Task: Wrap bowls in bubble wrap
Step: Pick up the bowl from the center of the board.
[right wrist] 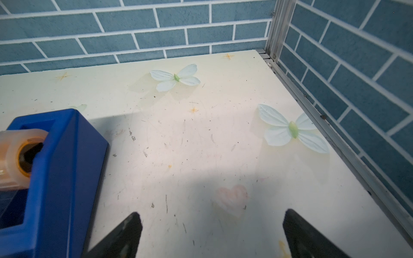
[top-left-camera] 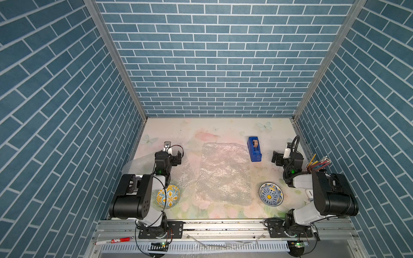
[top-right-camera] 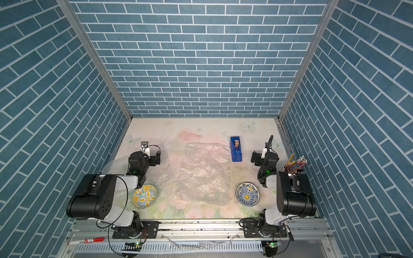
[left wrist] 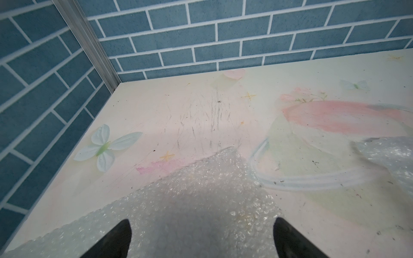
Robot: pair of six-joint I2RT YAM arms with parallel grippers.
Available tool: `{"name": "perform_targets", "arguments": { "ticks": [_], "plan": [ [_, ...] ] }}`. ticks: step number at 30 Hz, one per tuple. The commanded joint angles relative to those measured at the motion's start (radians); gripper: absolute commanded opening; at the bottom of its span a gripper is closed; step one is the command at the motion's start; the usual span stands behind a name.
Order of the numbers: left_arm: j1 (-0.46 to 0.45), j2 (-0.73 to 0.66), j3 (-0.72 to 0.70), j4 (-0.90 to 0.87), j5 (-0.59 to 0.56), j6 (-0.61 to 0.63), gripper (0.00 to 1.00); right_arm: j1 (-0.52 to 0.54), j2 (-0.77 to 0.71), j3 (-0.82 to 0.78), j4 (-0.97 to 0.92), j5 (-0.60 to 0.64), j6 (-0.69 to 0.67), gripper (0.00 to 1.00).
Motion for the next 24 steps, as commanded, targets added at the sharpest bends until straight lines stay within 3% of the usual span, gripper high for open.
{"name": "perform_targets", "arguments": {
  "ticks": [1, 11, 14, 17, 21, 24],
  "plan": [
    [-0.003, 0.007, 0.015, 0.008, -0.008, 0.008, 1.00, -0.005, 0.011, 0.016, 0.023, -0.009, -0.033, 0.99],
    [-0.003, 0.007, 0.013, 0.011, -0.008, 0.008, 0.99, -0.005, 0.011, 0.015, 0.023, -0.010, -0.033, 0.99],
    [-0.010, -0.011, 0.029, -0.020, -0.032, 0.006, 1.00, -0.005, -0.042, 0.033, -0.052, 0.061, -0.006, 0.99],
    [-0.032, -0.149, 0.153, -0.328, -0.097, 0.008, 1.00, -0.005, -0.193, 0.104, -0.299, 0.113, 0.021, 0.99],
    [-0.034, -0.314, 0.338, -0.665, -0.230, -0.201, 1.00, -0.005, -0.440, 0.194, -0.635, 0.152, 0.212, 0.99],
    [-0.036, -0.382, 0.476, -0.949, -0.175, -0.394, 0.92, -0.007, -0.568, 0.151, -0.705, 0.107, 0.391, 0.99]
  ]
}}
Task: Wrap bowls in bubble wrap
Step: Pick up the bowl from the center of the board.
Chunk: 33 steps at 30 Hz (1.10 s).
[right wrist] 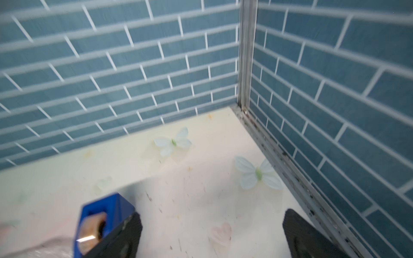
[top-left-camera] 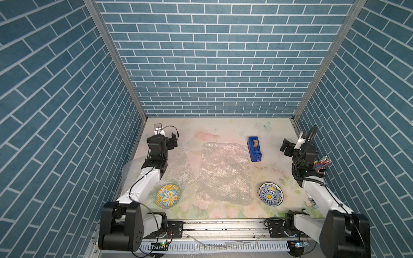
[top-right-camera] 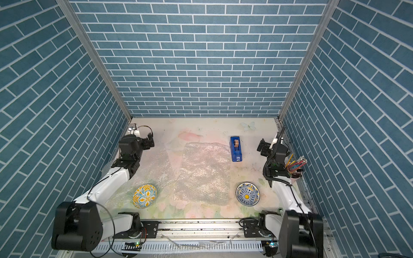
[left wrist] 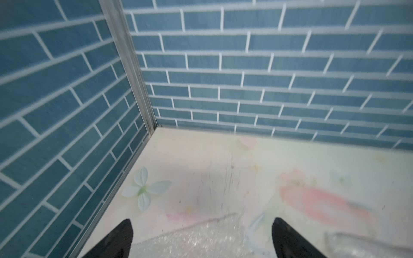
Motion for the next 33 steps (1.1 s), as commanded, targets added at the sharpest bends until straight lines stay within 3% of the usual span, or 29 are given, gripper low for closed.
{"name": "perform_targets", "arguments": {
  "ticks": [1, 3, 7, 9, 11, 13, 17, 24, 28, 31, 33],
  "plan": [
    [-0.006, -0.072, 0.082, -0.375, 0.040, -0.256, 0.89, -0.008, -0.084, -0.030, -0.248, -0.027, 0.256, 0.99],
    [-0.048, -0.116, 0.071, -0.407, 0.098, -0.331, 0.88, 0.000, -0.036, 0.066, -0.422, -0.072, 0.268, 0.99],
    [-0.279, -0.177, 0.063, -0.487, 0.057, -0.360, 0.87, 0.019, 0.042, 0.309, -0.915, 0.016, 0.400, 0.99],
    [-0.426, -0.175, 0.056, -0.498, 0.018, -0.355, 0.87, 0.021, 0.005, 0.321, -0.966, -0.050, 0.372, 0.99],
    [-0.564, -0.138, 0.062, -0.524, -0.020, -0.364, 0.85, 0.004, -0.038, 0.268, -0.931, -0.212, 0.358, 0.99],
    [-0.643, -0.095, 0.070, -0.537, -0.014, -0.393, 0.82, 0.025, -0.057, 0.230, -0.932, -0.278, 0.412, 0.99],
    [-0.682, -0.009, 0.070, -0.525, 0.080, -0.447, 0.71, 0.193, -0.093, 0.167, -1.047, -0.112, 0.473, 0.98],
    [-0.685, 0.008, 0.078, -0.535, 0.143, -0.448, 0.68, 0.243, -0.178, 0.167, -1.403, 0.056, 0.582, 0.85],
    [-0.685, 0.014, 0.077, -0.547, 0.152, -0.446, 0.67, 0.250, -0.208, 0.124, -1.484, 0.080, 0.635, 0.82],
    [-0.685, 0.008, 0.075, -0.547, 0.159, -0.457, 0.66, 0.251, -0.221, 0.093, -1.472, 0.020, 0.649, 0.79],
    [-0.686, 0.005, 0.072, -0.544, 0.152, -0.460, 0.66, 0.250, -0.217, 0.077, -1.458, 0.003, 0.649, 0.73]
  ]
}}
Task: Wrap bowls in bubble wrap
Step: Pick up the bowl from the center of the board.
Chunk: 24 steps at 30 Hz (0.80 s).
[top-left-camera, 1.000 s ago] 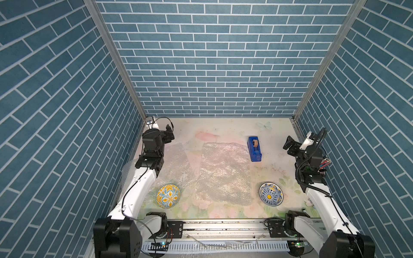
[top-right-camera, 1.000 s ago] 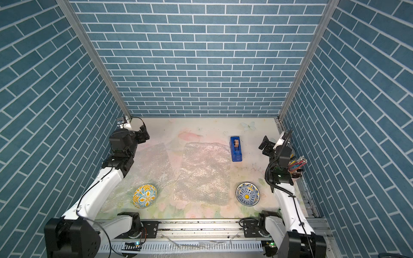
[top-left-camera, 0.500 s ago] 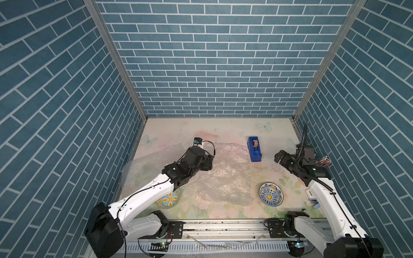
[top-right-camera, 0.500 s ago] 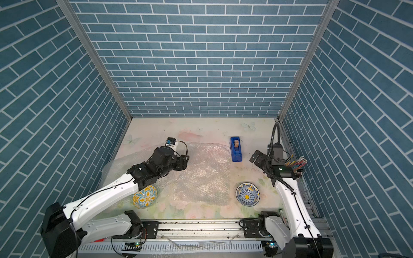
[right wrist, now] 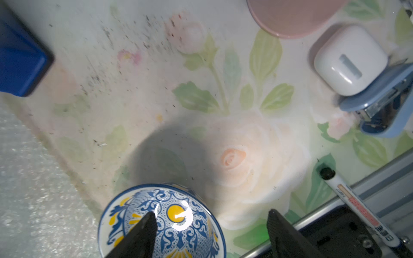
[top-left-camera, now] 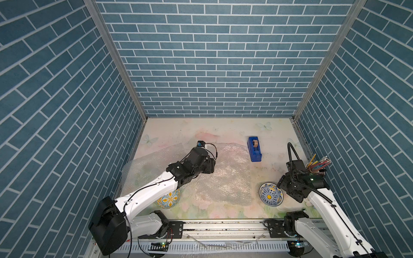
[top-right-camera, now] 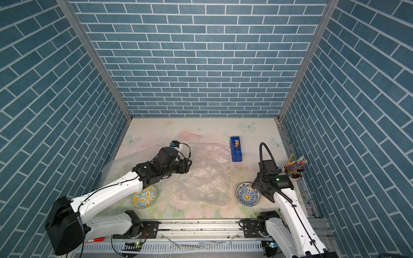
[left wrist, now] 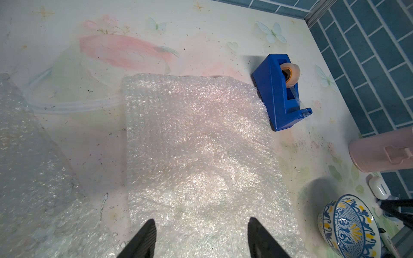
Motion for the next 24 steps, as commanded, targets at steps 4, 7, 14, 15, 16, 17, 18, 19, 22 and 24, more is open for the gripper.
{"name": "perform_targets", "arguments": {
  "ticks": [4, 7, 14, 15, 16, 17, 18, 19, 22, 24],
  "plan": [
    [-0.005, -0.003, 0.015, -0.041, -0.016, -0.013, 0.66, 0.006, 0.044, -0.061, 0.004, -0.061, 0.050, 0.55],
    [-0.005, 0.003, 0.024, -0.043, -0.017, -0.014, 0.66, 0.006, 0.048, -0.086, 0.064, -0.104, 0.040, 0.47],
    [-0.005, 0.003, 0.015, -0.038, -0.008, -0.033, 0.64, 0.006, 0.053, -0.132, 0.194, -0.190, 0.000, 0.46],
    [-0.005, 0.001, 0.011, -0.035, -0.008, -0.036, 0.64, 0.005, 0.060, -0.137, 0.198, -0.188, -0.005, 0.43],
    [-0.005, 0.000, 0.006, -0.031, -0.010, -0.039, 0.64, 0.006, 0.064, -0.145, 0.203, -0.184, -0.007, 0.37],
    [-0.005, 0.000, 0.004, -0.032, -0.012, -0.039, 0.63, 0.006, 0.067, -0.149, 0.208, -0.183, -0.008, 0.31],
    [-0.005, 0.000, 0.005, -0.038, -0.014, -0.040, 0.63, 0.006, 0.066, -0.155, 0.209, -0.183, -0.007, 0.24],
    [-0.005, -0.002, 0.007, -0.044, -0.016, -0.040, 0.63, 0.006, 0.060, -0.156, 0.209, -0.183, -0.005, 0.16],
    [-0.005, -0.005, 0.004, -0.046, -0.020, -0.041, 0.62, 0.007, 0.037, -0.150, 0.192, -0.173, -0.007, 0.00],
    [-0.005, -0.007, 0.002, -0.044, -0.026, -0.040, 0.62, 0.008, 0.021, -0.141, 0.174, -0.160, -0.016, 0.00]
  ]
}}
